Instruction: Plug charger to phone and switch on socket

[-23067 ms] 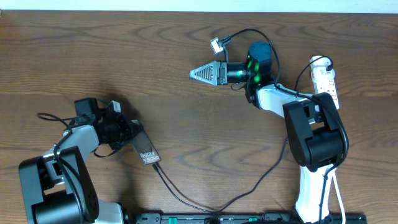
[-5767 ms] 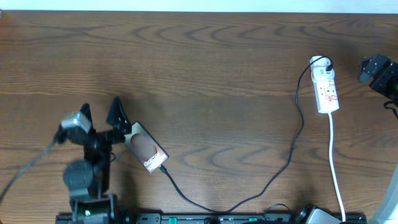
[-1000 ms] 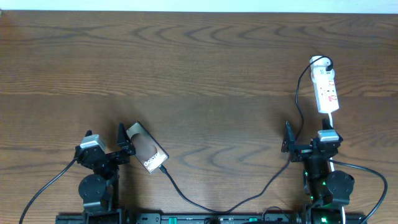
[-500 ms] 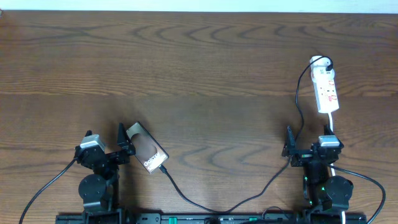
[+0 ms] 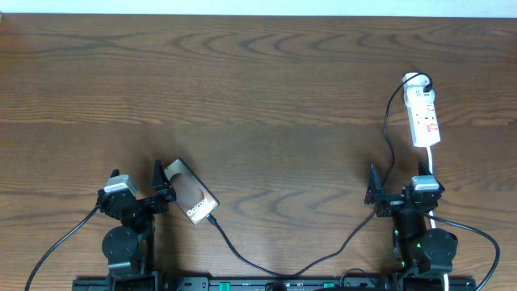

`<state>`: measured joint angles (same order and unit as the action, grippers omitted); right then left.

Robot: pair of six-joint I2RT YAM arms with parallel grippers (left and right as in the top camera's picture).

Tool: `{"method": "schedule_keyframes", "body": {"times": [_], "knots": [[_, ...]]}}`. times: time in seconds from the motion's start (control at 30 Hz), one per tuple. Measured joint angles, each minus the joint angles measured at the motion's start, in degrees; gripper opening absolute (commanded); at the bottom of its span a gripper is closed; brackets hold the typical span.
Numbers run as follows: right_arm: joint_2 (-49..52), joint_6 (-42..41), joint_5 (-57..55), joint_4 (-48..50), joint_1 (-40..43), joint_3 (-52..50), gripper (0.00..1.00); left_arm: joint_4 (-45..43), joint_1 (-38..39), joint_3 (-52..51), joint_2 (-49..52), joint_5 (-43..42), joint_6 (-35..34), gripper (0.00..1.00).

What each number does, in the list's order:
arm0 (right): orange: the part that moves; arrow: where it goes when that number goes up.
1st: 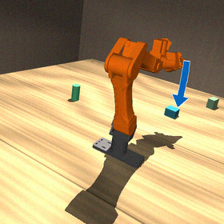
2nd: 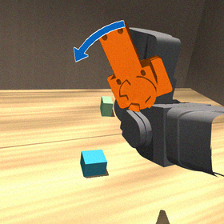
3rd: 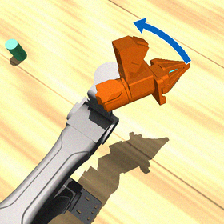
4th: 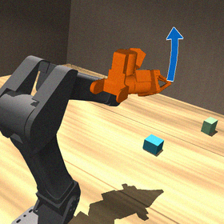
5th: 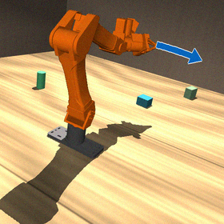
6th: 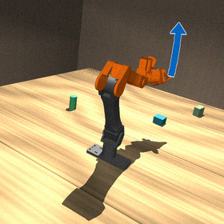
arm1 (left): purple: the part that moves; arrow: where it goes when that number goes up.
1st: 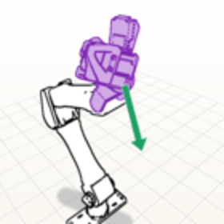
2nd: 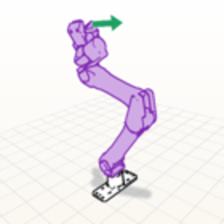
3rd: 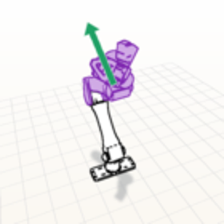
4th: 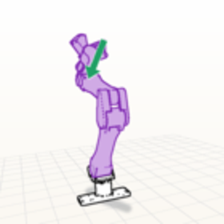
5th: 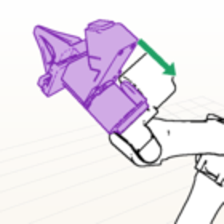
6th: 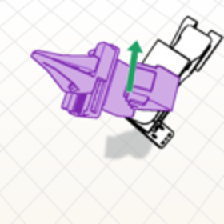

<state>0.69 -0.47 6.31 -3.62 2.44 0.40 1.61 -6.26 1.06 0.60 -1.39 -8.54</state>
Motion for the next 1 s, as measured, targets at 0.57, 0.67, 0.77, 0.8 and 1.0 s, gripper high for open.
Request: {"method": "schedule_keyframes", "body": {"times": [0.57, 0.67, 0.77, 0.8, 1.0], "knots": [[0.0, -6.5, -4.8, -0.4, 0.0, 0.0, 0.99, 0.0, 0.0, 0.0, 0.0, 0.0, 0.0, 0.92], [0.0, -6.7, -4.9, -0.4, 0.0, 0.0, 0.99, 0.0, 0.0, 0.0, 0.0, 0.0, 0.0, 0.92], [0.0, -6.8, -4.9, -0.4, 0.0, 0.0, 0.99, 0.0, 0.0, 0.0, 0.0, 0.0, 0.0, 0.92], [0.0, -6.8, -4.9, -0.4, 0.0, 0.0, 0.99, 0.0, 0.0, 0.0, 0.0, 0.0, 0.0, 0.92], [0.0, -6.8, -4.9, -0.4, 0.0, 0.0, 0.99, 0.0, 0.0, 0.0, 0.0, 0.0, 0.0, 0.92]]}}
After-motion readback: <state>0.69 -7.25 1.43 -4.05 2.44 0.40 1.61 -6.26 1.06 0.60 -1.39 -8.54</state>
